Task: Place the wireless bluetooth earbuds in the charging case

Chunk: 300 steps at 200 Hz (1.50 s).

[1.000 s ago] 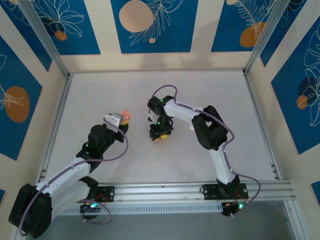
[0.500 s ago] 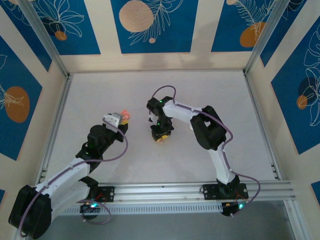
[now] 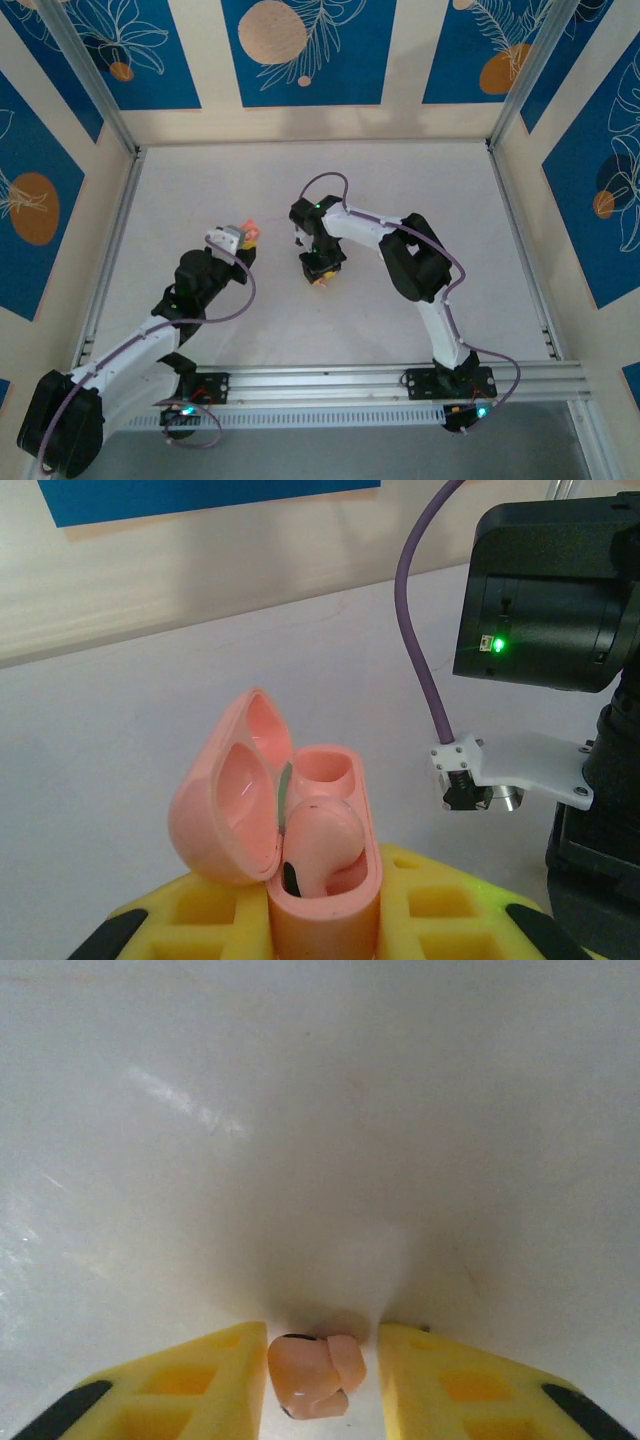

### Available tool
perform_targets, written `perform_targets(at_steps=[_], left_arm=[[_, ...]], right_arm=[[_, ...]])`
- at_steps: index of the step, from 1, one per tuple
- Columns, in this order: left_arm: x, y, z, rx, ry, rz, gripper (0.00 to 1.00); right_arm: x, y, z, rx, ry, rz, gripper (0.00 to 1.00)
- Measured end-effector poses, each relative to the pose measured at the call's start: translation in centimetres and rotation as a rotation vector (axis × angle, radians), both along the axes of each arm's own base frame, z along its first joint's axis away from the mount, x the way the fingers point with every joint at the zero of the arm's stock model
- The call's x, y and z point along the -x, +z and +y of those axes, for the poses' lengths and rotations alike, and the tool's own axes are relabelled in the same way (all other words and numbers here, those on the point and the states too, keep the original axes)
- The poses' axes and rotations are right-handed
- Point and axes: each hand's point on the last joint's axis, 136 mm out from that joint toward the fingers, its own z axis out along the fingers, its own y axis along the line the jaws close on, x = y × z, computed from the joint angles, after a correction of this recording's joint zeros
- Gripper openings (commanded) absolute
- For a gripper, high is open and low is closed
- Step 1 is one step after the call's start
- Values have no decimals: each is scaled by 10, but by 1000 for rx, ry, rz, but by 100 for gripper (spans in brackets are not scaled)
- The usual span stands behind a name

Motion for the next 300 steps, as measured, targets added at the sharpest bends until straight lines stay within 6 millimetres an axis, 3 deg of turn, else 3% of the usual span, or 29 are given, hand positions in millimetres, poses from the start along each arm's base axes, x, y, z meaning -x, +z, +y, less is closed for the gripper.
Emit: perform_targets(at_steps=[67,111,156,183,256,300], left_arm=[[0,-2,-2,-1,-9,6,21],[1,-27,-11,4,-55,71,20],[3,-60,-27,58,-122,146,20],[1,-69,-38,98,-165,160,20],[3,-59,-72,235,-320,104,20],[7,-45,-89,297,-404,60,20]], right_arm=[[5,2,-4,9,-8,-23,26],[18,9,-11,-8,-44,-26,24],[3,47,-6,-167,-128,-151,23],[-13,74,-5,-280,-190,-245,23],[-35,144,10,-613,-242,-475,22],[-38,164,25,-756,-213,-536,22]])
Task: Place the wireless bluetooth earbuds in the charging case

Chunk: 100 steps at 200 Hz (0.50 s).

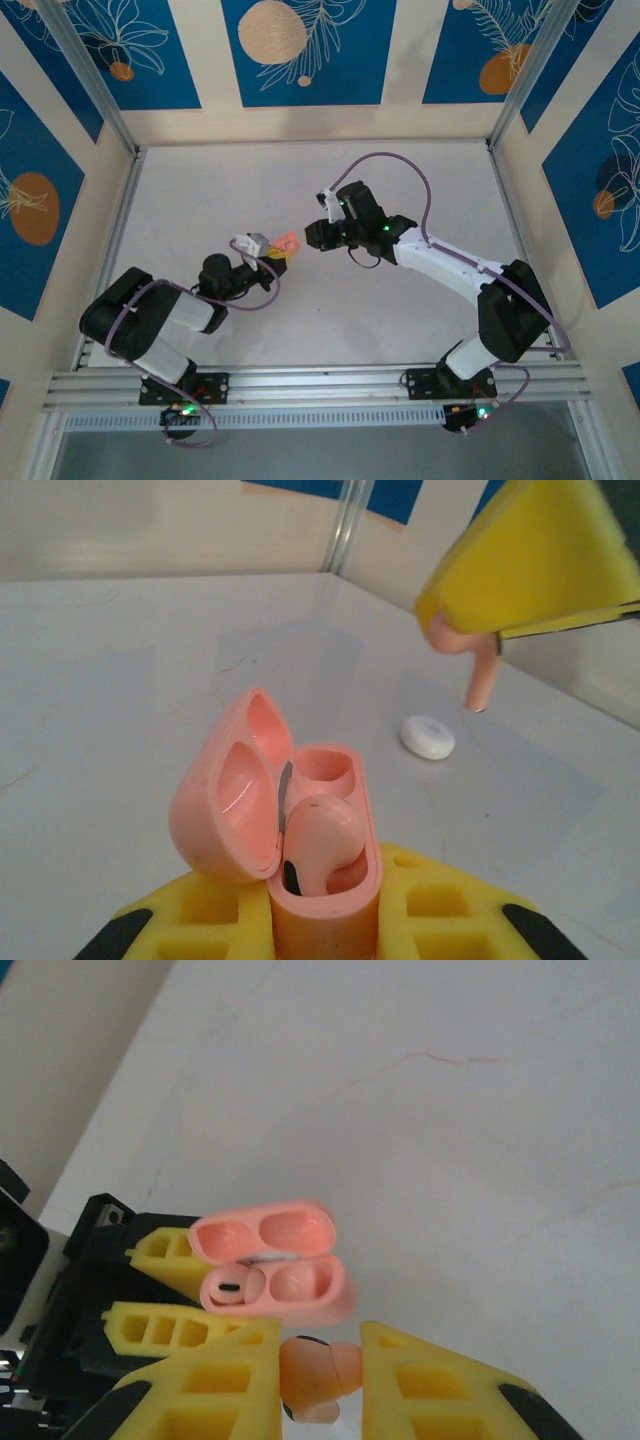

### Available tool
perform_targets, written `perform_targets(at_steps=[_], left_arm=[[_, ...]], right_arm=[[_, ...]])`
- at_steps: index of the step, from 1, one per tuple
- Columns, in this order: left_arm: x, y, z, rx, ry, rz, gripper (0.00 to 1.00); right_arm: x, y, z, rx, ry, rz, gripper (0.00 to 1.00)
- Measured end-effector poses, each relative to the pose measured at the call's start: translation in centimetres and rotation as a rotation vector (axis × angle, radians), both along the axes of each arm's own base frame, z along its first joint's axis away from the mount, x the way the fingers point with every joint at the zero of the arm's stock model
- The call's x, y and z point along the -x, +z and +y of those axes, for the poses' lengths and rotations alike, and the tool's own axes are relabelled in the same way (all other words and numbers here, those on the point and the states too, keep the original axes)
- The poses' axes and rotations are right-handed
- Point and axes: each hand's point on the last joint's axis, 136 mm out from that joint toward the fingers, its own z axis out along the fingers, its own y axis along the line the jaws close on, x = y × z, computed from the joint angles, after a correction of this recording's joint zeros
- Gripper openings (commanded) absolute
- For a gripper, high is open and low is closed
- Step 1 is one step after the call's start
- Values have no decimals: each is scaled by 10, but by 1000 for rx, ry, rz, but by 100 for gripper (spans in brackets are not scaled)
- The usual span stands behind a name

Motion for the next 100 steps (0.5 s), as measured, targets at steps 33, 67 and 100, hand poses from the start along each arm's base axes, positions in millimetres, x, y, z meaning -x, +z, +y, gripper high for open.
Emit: perform_targets(at_steps=[33,67,100], left_arm=[[4,16,-10,31,-53,-49,20],[7,20,-13,40,-74,-64,20],[7,21,-13,40,-74,-65,20]], right_arm=[[0,5,9,-46,18,-31,21],[-4,19,16,-95,32,-78,21],[-6,24,19,-112,34,-100,21]])
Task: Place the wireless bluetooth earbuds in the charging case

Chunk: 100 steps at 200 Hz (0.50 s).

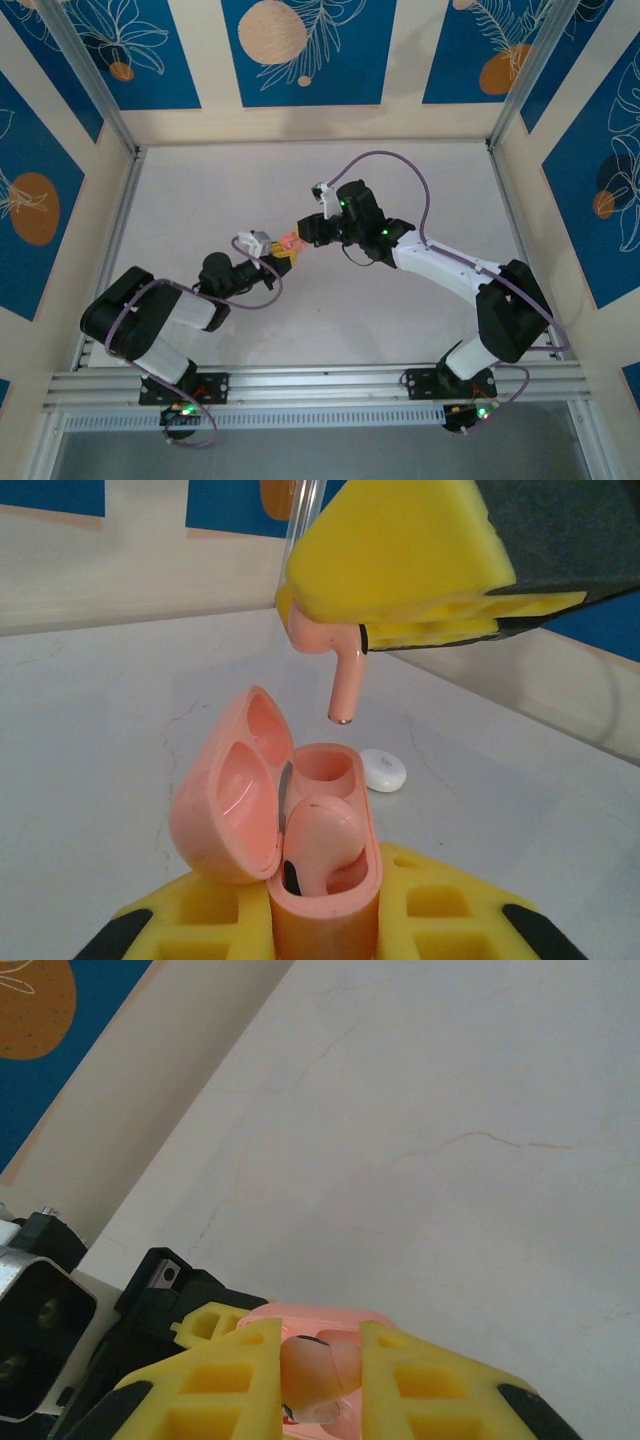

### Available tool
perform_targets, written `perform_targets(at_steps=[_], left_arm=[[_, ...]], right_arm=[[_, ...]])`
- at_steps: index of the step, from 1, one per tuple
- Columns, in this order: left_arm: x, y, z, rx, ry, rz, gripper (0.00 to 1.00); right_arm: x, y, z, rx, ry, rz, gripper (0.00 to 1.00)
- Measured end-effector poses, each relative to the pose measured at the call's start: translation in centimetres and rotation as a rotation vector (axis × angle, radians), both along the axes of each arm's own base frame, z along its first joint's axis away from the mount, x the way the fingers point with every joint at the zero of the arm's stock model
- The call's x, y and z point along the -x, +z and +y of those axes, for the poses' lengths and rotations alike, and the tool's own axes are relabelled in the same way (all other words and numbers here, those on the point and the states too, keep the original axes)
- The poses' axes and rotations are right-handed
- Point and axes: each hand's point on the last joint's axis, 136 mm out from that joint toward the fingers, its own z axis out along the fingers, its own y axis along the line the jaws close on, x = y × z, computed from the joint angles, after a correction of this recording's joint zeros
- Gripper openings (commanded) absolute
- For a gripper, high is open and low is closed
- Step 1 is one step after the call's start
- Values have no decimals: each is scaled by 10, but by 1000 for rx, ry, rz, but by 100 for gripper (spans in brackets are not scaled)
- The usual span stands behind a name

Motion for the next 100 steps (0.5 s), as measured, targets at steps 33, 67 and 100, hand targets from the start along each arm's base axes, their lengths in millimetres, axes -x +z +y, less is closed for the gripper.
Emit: perform_targets(at_steps=[33,67,100], left_arm=[[1,9,0,12,0,-22,20],[2,18,1,24,0,-44,20],[3,18,1,23,0,-42,20]], right_arm=[[0,-2,0,5,1,-1,21],[1,-4,-1,18,7,-9,21],[1,-4,0,34,8,-30,21]])
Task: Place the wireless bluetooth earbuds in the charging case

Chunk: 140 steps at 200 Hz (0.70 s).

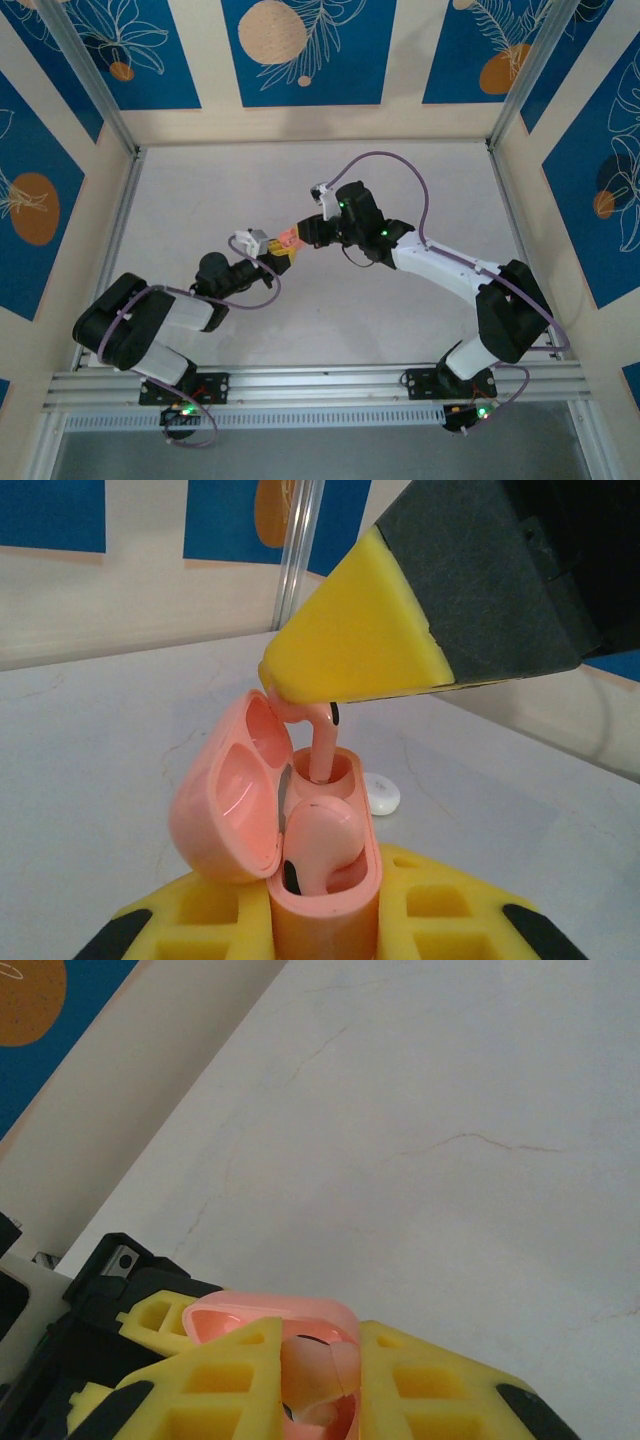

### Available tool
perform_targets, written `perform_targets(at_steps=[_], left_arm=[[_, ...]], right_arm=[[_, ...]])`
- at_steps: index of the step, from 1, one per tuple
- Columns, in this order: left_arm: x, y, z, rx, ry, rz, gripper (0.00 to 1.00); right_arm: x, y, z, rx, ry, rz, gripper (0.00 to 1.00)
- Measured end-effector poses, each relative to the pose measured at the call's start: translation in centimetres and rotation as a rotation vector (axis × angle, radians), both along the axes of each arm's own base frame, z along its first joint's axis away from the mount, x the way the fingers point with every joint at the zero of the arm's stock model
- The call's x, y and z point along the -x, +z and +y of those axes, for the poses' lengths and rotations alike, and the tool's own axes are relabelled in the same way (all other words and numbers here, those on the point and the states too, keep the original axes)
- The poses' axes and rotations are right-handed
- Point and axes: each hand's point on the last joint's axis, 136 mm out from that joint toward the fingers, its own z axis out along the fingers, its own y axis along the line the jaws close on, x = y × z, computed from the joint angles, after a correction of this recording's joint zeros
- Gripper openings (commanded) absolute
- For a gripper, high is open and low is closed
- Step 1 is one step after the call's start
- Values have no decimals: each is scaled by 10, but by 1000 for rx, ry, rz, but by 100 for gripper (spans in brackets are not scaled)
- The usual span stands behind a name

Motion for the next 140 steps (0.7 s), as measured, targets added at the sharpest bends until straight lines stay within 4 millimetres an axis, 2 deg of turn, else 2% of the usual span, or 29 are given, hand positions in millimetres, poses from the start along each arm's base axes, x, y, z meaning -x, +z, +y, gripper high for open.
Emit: perform_targets(at_steps=[44,81,97,140], left_arm=[[0,0,1,-5,4,7,20],[1,-1,1,-12,2,8,20],[2,2,1,-10,3,3,20],[5,14,2,-11,2,-44,20]], right_arm=[[5,-12,-3,79,2,-16,21],[6,-12,-3,101,5,-28,22],[7,-9,-2,97,11,-25,27],[14,-6,2,63,38,19,47]])
